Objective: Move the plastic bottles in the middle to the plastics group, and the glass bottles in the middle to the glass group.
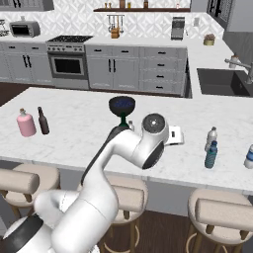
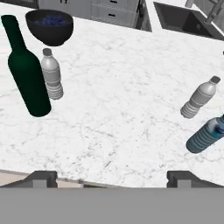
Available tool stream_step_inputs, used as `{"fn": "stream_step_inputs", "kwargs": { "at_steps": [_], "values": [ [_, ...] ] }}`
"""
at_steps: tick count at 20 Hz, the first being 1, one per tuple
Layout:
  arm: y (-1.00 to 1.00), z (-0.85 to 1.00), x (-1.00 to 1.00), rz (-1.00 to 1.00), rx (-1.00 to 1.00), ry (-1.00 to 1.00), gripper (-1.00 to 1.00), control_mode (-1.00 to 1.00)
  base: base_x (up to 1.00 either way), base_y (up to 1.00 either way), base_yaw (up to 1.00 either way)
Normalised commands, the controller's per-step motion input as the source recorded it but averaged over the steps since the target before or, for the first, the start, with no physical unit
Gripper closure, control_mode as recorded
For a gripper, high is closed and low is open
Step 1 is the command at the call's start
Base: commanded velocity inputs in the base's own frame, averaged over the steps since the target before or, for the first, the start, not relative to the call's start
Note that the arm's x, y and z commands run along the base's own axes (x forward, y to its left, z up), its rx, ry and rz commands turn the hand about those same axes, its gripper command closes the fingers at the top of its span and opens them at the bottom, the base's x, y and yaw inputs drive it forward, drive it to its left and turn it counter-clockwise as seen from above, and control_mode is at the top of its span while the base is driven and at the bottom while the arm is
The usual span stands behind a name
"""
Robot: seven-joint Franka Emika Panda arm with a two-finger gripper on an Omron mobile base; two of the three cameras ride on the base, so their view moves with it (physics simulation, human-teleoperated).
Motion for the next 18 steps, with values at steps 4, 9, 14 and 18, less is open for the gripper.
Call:
{"fn": "stream_step_inputs", "kwargs": {
  "at_steps": [4,9,14,18],
  "values": [
    [1.0,1.0,0.0,0.0,0.0,-0.1,-1.0,-1.0,0.0,0.0,0.0],
    [1.0,1.0,-0.01,0.0,-0.02,-0.01,-1.0,-1.0,0.0,0.0,0.0],
    [0.99,0.64,0.0,0.0,-0.04,0.09,-1.0,-1.0,0.0,0.0,0.0],
    [0.31,-0.04,0.0,0.08,0.0,0.03,-1.0,-1.0,0.0,0.0,0.0]
  ]
}}
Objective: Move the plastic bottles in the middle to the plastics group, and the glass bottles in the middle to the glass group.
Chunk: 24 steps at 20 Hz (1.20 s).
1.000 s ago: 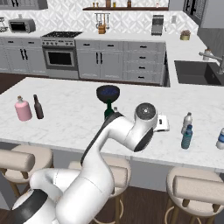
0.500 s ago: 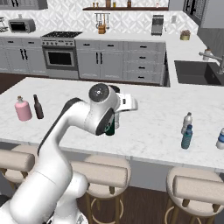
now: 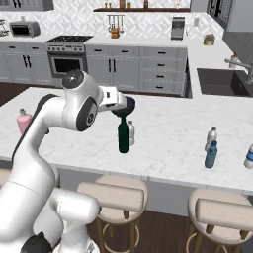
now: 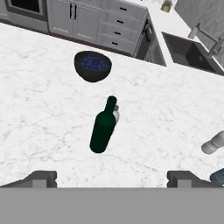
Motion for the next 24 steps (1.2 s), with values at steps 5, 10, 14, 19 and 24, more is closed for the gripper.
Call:
{"fn": "stream_step_inputs", "kwargs": {
  "at_steps": [5,10,14,19,24],
  "values": [
    [0.0,-0.26,0.02,0.0,0.0,0.02,-1.0,-1.0,0.0,0.0,0.0],
    [0.32,-0.16,0.38,-0.15,0.0,0.04,-1.0,-1.0,0.0,0.0,0.0],
    [0.43,-0.28,0.68,-0.21,0.05,0.0,-1.0,-1.0,0.0,0.0,0.0],
    [0.1,-0.11,0.61,-0.19,0.11,0.1,-1.0,-1.0,0.0,0.0,0.0],
    [-0.24,0.03,0.29,-0.04,0.09,0.14,-1.0,-1.0,0.0,0.0,0.0]
  ]
}}
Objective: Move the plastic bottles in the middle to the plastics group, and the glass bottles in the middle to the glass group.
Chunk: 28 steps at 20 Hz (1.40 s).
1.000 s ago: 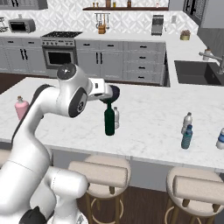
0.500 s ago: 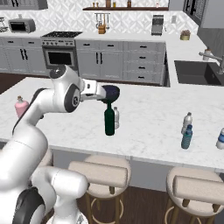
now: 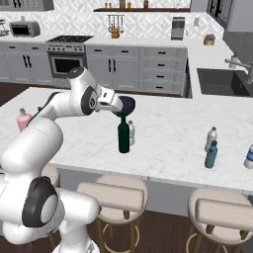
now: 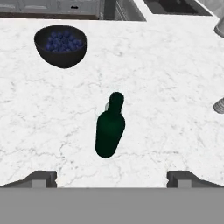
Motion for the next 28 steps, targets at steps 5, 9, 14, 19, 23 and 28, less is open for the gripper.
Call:
{"fn": "stream_step_inputs", "kwargs": {
  "at_steps": [5,9,14,19,23,28],
  "values": [
    [-0.1,-0.38,0.4,0.0,0.05,0.07,-1.0,-1.0,0.0,0.0,0.0],
    [0.0,-0.56,0.29,0.01,0.04,-0.01,-1.0,-1.0,0.0,0.0,0.0],
    [0.0,-0.58,0.11,0.01,0.06,-0.1,-1.0,-1.0,0.0,0.0,0.0],
    [-0.2,-0.43,0.0,0.0,0.03,-0.11,-1.0,-1.0,0.0,0.0,0.0],
    [-0.14,-0.04,0.01,0.0,0.0,-0.01,-1.0,-1.0,0.0,0.0,0.0],
    [-0.07,0.0,0.19,0.0,0.0,0.02,-1.0,-1.0,0.0,0.0,0.0]
  ]
}}
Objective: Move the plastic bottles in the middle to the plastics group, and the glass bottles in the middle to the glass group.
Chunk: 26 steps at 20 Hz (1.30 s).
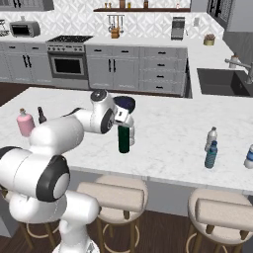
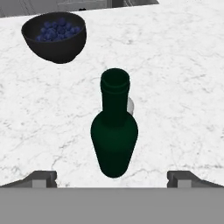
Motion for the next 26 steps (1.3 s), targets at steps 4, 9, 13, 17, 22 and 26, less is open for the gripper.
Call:
{"fn": "stream_step_inputs", "kwargs": {
  "at_steps": [4,9,13,17,22,26],
  "values": [
    [-0.08,-0.04,0.31,0.0,0.0,0.01,-1.0,-1.0,0.0,0.0,0.0],
    [-0.02,-0.22,0.19,0.0,0.0,0.0,-1.0,-1.0,0.0,0.0,0.0],
    [0.0,-0.25,0.05,0.0,0.0,0.01,-1.0,-1.0,0.0,0.0,0.0],
    [0.0,-0.11,0.04,0.0,0.0,0.0,-1.0,-1.0,0.0,0.0,0.0],
    [-0.01,-0.21,0.13,0.0,0.0,0.0,-1.0,-1.0,0.0,0.0,0.0],
    [-0.06,-0.08,0.19,0.0,0.0,0.02,-1.0,-1.0,0.0,0.0,0.0]
  ]
}}
